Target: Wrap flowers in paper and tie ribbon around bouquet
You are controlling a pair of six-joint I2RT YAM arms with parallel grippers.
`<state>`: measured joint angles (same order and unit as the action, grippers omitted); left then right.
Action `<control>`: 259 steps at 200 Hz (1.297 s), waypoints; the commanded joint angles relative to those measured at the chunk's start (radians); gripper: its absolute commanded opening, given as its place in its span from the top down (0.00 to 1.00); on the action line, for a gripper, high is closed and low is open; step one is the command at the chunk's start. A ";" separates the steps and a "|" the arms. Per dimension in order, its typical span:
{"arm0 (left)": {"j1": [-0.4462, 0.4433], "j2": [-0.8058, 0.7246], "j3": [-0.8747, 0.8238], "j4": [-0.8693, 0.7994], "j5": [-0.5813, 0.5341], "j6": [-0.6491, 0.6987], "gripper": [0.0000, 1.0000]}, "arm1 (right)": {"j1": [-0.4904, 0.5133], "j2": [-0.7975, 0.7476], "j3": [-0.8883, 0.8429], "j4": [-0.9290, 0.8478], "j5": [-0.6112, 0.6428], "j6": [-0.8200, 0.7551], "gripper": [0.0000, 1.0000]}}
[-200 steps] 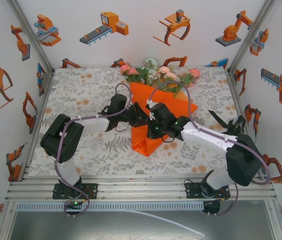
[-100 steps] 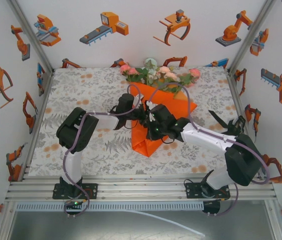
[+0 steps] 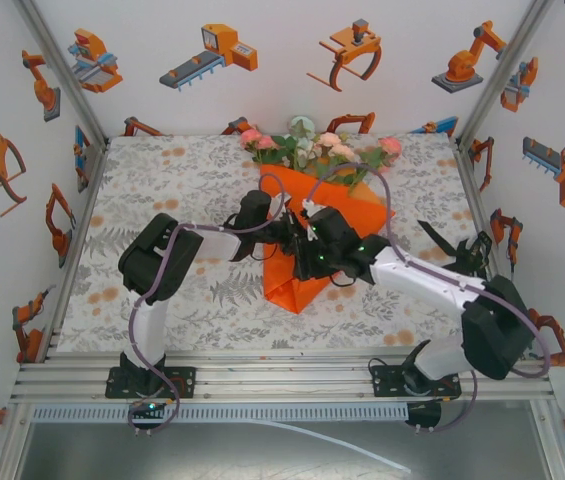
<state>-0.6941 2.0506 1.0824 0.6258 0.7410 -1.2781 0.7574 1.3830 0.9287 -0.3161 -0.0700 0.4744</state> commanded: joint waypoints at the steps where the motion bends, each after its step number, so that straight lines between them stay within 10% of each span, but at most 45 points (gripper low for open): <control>1: -0.001 -0.051 0.022 -0.019 -0.016 0.088 1.00 | -0.072 -0.147 -0.008 -0.066 0.029 0.028 0.47; 56: -0.007 -0.093 0.017 -0.040 -0.049 0.206 1.00 | -0.313 -0.285 -0.065 -0.085 0.052 0.203 0.37; 140: -0.052 -0.241 0.060 -0.420 -0.274 0.776 1.00 | -0.424 -0.164 -0.041 -0.058 -0.017 0.217 0.34; 259: -0.045 -0.303 -0.071 -0.355 -0.586 0.795 1.00 | -0.458 -0.062 0.015 -0.016 -0.181 0.166 0.28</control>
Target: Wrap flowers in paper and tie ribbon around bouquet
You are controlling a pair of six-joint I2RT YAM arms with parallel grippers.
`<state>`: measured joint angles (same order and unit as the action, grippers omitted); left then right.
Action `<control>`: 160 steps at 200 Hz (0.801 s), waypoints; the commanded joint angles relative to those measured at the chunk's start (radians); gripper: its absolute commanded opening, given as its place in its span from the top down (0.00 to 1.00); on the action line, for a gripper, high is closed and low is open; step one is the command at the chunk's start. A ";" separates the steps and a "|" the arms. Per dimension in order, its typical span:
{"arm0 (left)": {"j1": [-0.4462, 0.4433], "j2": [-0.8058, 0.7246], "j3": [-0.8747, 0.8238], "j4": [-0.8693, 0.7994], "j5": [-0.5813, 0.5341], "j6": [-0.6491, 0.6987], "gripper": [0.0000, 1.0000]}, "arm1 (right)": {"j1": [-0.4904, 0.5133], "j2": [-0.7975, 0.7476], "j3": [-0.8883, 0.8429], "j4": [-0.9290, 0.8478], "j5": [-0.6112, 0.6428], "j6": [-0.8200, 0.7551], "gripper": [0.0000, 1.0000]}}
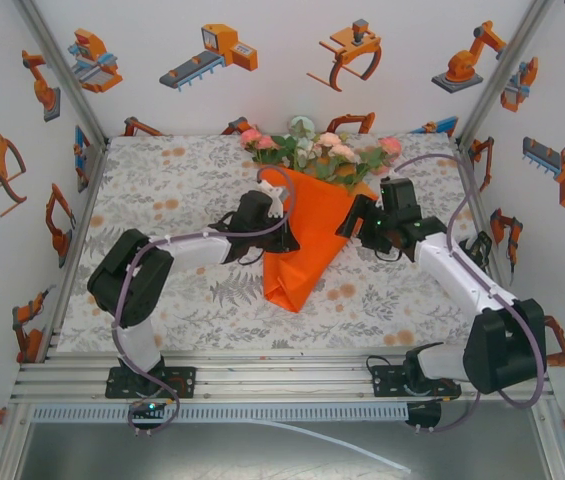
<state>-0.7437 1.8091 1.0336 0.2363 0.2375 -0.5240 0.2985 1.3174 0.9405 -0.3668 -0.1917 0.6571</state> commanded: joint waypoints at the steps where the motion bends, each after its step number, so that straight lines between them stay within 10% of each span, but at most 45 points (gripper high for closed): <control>1: 0.003 -0.061 -0.023 0.035 -0.084 0.042 1.00 | 0.002 0.004 0.004 0.035 -0.063 -0.017 0.28; 78: 0.058 -0.046 -0.095 0.123 -0.120 -0.030 1.00 | 0.241 0.027 -0.053 0.187 0.014 -0.004 0.27; 160: 0.059 -0.033 -0.173 0.189 -0.198 -0.099 1.00 | 0.258 0.137 -0.060 0.225 0.006 -0.034 0.33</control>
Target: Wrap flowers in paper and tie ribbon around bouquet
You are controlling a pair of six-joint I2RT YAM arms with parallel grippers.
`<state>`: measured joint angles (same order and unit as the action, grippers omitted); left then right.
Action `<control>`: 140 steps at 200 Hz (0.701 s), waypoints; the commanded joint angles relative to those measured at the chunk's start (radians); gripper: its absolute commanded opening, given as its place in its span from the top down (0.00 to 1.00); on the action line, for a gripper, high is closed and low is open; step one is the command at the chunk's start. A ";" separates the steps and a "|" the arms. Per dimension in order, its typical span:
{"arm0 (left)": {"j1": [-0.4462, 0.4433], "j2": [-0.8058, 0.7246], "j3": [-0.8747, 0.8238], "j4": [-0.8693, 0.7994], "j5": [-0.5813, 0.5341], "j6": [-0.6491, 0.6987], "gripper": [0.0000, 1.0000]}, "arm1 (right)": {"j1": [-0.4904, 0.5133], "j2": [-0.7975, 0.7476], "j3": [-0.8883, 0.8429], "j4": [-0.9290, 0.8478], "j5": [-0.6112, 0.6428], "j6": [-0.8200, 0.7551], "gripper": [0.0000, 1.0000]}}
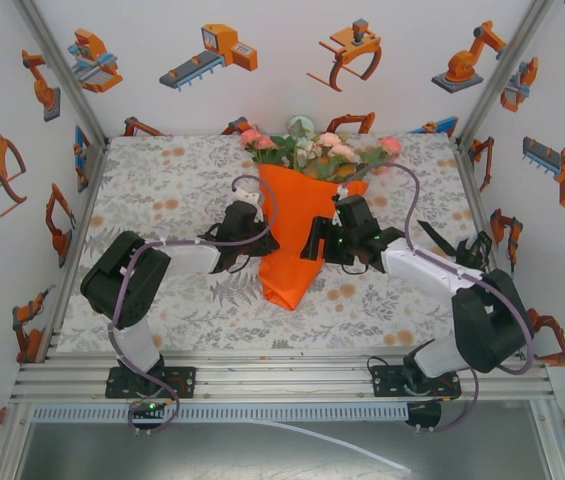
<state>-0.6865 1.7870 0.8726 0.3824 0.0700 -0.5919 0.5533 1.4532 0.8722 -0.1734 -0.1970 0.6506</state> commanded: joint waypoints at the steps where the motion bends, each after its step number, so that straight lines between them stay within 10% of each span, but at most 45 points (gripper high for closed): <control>1: 0.002 -0.011 -0.012 0.044 -0.031 -0.031 1.00 | 0.003 0.002 0.009 0.031 0.011 -0.027 0.33; 89: 0.008 -0.004 -0.018 0.047 -0.041 -0.063 0.99 | 0.068 0.159 0.004 0.215 -0.078 0.059 0.66; 140: 0.009 -0.019 -0.038 0.036 -0.048 -0.096 0.85 | 0.068 0.231 -0.003 0.203 -0.087 0.037 0.67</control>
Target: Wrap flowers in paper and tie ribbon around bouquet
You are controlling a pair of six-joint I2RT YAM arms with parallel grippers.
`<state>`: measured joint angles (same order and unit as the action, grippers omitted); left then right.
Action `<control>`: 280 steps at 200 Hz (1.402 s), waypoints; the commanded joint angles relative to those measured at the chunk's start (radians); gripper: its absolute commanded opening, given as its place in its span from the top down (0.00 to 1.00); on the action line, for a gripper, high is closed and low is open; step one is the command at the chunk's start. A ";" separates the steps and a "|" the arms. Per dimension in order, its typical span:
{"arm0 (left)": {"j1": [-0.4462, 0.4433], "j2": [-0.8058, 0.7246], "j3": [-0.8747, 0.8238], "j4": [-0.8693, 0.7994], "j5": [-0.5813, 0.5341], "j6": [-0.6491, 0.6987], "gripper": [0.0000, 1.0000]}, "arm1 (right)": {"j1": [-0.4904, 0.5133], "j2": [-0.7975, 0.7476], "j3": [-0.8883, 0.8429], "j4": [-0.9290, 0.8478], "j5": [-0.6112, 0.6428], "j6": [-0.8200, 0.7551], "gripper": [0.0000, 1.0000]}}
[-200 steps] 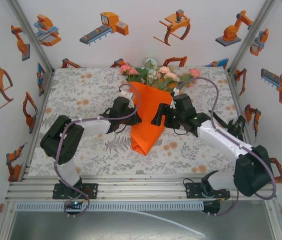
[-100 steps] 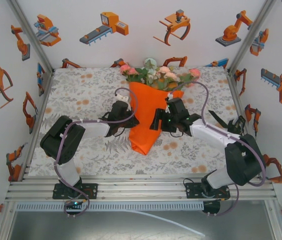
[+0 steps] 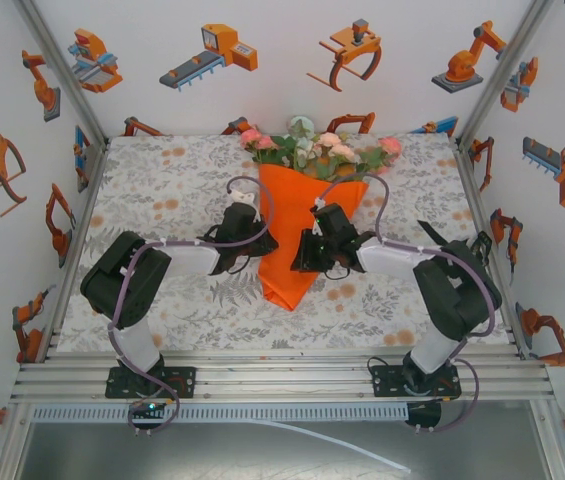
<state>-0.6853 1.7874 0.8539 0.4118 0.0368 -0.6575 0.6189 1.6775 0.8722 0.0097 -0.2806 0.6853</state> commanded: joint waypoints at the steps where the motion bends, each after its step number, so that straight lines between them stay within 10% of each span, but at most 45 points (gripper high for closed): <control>1: 0.008 -0.021 -0.019 0.005 -0.014 -0.030 0.85 | 0.002 0.007 -0.002 0.020 -0.003 0.002 0.67; 65: 0.009 -0.220 -0.017 -0.251 -0.029 -0.033 0.64 | 0.002 0.032 0.011 0.021 -0.030 -0.016 0.65; 163: -0.039 -0.140 0.003 -0.289 0.151 -0.206 0.78 | 0.002 0.032 0.014 0.021 -0.048 -0.023 0.64; 280: -0.059 -0.116 -0.154 -0.208 0.105 -0.260 0.82 | 0.082 -0.121 -0.131 0.093 -0.154 0.044 0.69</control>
<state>-0.7338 1.6413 0.7189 0.2054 0.1390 -0.9012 0.6704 1.5780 0.7929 0.0494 -0.3771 0.7002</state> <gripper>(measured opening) 0.177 0.335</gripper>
